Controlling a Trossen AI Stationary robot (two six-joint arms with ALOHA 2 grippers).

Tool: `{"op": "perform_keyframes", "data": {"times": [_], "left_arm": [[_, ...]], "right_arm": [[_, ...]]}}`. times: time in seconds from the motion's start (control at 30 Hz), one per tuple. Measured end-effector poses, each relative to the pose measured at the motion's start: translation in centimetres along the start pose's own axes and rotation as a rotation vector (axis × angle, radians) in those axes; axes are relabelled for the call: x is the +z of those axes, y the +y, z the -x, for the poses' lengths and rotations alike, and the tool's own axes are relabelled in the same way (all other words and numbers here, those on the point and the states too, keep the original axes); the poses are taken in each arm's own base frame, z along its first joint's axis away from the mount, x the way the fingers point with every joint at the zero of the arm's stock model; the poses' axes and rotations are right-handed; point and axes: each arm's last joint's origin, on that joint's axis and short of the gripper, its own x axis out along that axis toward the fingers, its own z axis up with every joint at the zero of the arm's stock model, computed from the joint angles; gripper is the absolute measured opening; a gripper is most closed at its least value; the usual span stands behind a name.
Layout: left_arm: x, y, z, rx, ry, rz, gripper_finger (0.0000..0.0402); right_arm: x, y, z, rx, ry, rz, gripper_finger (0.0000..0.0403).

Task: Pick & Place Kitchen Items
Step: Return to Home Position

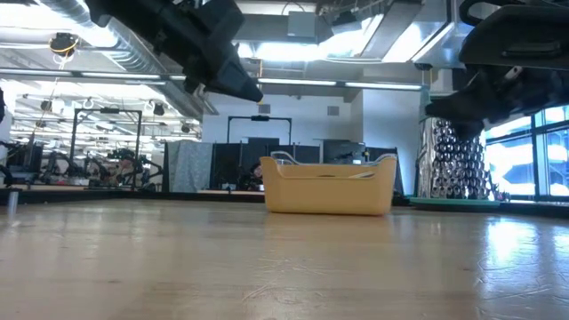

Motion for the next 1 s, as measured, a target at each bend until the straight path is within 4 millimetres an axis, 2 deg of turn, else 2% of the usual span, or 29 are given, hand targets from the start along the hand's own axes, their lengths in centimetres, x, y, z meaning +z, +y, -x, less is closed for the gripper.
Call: {"op": "perform_keyframes", "data": {"times": [0.3, 0.47, 0.73, 1.0], "left_arm": [[-0.1, -0.6, 0.0, -0.05, -0.008, -0.014, 0.0001], [-0.8, -0.9, 0.2, -0.193, -0.167, 0.011, 0.0001], [-4.6, 2.7, 0.3, -0.41, -0.32, 0.009, 0.0001], [-7.4, 7.1, 0.5, -0.467, -0.366, 0.014, 0.0001]], "right_arm": [[-0.2, -0.1, 1.1, 0.006, -0.056, 0.001, 0.0], [-0.2, -0.1, 2.1, -0.02, -0.086, 0.001, 0.0], [0.6, 0.3, 3.4, 0.048, -0.147, 0.031, 0.0], [0.5, 0.4, 3.4, 0.043, -0.137, 0.072, 0.0]]}}
